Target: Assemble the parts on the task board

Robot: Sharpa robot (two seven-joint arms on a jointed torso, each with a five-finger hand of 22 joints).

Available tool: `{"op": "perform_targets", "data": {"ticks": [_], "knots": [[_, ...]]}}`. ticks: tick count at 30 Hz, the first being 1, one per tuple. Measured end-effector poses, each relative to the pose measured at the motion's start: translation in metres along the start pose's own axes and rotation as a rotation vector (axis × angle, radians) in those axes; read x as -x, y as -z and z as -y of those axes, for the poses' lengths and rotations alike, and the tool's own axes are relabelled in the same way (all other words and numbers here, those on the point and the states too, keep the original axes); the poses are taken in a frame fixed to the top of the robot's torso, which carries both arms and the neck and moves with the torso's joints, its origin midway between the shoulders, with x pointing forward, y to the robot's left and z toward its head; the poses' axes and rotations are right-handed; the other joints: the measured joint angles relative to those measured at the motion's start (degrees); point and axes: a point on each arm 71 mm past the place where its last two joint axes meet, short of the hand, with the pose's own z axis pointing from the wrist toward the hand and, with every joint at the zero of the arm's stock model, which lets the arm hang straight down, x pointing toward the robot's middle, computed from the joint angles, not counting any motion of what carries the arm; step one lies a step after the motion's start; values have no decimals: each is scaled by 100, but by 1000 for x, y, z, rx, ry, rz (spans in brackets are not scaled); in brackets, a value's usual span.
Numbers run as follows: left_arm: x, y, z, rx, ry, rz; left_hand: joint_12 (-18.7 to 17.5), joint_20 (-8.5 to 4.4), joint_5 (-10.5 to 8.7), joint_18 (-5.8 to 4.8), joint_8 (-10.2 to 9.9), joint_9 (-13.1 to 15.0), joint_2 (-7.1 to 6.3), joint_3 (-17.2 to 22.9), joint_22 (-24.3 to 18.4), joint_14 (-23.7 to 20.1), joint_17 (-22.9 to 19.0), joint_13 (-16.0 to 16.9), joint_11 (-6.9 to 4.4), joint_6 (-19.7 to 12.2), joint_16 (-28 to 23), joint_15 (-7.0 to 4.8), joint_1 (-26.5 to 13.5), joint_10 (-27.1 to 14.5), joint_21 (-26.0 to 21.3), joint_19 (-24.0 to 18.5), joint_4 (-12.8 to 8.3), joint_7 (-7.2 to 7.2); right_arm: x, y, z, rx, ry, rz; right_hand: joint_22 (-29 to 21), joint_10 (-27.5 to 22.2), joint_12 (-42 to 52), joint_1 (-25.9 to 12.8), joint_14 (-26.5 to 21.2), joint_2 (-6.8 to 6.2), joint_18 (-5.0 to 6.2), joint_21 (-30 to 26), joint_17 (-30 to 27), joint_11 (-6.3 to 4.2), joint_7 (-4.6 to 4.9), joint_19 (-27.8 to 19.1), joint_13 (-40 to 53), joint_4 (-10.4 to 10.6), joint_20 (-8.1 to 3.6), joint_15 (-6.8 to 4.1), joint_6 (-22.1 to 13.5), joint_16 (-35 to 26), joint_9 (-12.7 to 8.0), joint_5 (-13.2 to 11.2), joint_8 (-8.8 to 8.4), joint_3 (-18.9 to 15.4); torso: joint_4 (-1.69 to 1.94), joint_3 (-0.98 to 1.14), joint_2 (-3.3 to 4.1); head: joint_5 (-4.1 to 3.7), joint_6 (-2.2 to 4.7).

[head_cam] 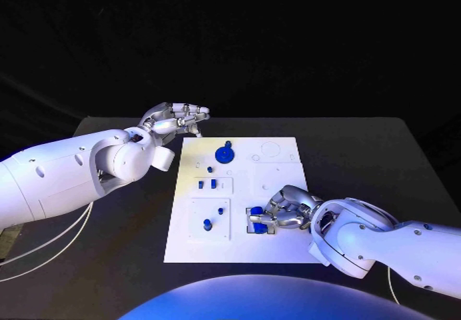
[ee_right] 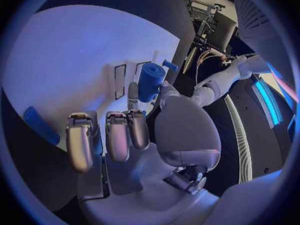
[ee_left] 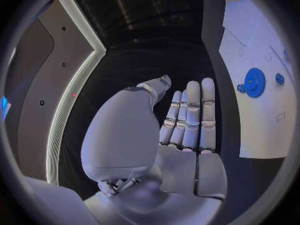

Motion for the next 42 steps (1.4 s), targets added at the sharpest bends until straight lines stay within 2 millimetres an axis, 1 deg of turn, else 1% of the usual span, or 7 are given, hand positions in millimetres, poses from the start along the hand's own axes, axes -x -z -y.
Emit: {"op": "perform_targets", "data": {"ticks": [6,10,21,23,27,36,42], "knots": [[0,0,0,1,0,0,5,0,0,0,0,0,0,-6,-5,-9,0,0,9,0,0,9,0,-9,-2,0,-6,0,0,-1,1,-4,7,-2,-1,9,0,-345,0,24,0,0,3,-29,4,0,0,13,0,0,-4,0,14,2,61,-523,-1,-3,-1,3,-4],[0,0,0,1,0,0,5,0,0,0,0,1,0,-8,-5,-9,0,0,9,0,0,9,0,-9,-2,0,-5,0,1,-1,2,-6,12,1,-1,9,0,-535,0,-100,0,0,5,-29,-18,0,0,26,0,0,-26,0,15,32,96,-888,-1,-4,-1,3,1],[1,1,0,3,0,2,5,0,0,0,6,4,0,-23,-4,-9,0,0,8,0,0,9,0,-8,-1,0,10,0,2,-2,3,-7,24,12,-2,9,-24,-608,0,-172,0,-1,4,-28,2,0,-1,44,1,1,-45,0,15,55,114,-1011,1,-5,-1,8,7],[1,1,0,3,-1,2,4,0,0,0,20,4,0,-23,-4,-9,0,0,8,0,0,9,0,-8,-1,0,10,0,3,-1,3,-5,25,13,-2,9,-24,-495,0,-65,1,-1,4,-28,2,0,-1,25,1,0,-45,0,15,55,118,-992,1,-5,-1,5,7],[1,1,0,4,-1,3,4,0,0,-1,20,4,0,-23,-4,-9,0,0,8,0,0,9,0,-8,-1,0,10,0,4,2,4,9,24,14,-2,9,-24,97,0,123,0,4,4,-28,-19,0,-2,-13,1,1,-66,0,11,22,158,-890,0,-3,-1,4,9],[2,1,0,5,-1,4,4,0,0,0,20,4,0,-22,-4,-9,0,0,8,0,0,9,0,-8,-1,0,10,0,5,9,3,66,22,1,-3,9,29,793,-20,112,0,44,3,-28,-19,0,-2,-28,1,-19,-91,23,-31,21,182,-727,-5,-1,-3,5,26],[2,1,0,5,-1,4,4,0,0,0,20,3,0,-22,-4,-9,0,0,8,0,0,9,0,-8,-1,0,10,0,19,14,17,48,23,39,-3,9,-10,859,-21,95,1,38,3,-28,16,0,-3,-26,1,-19,-188,23,-71,21,168,-710,-8,-2,-5,-38,44]]}}
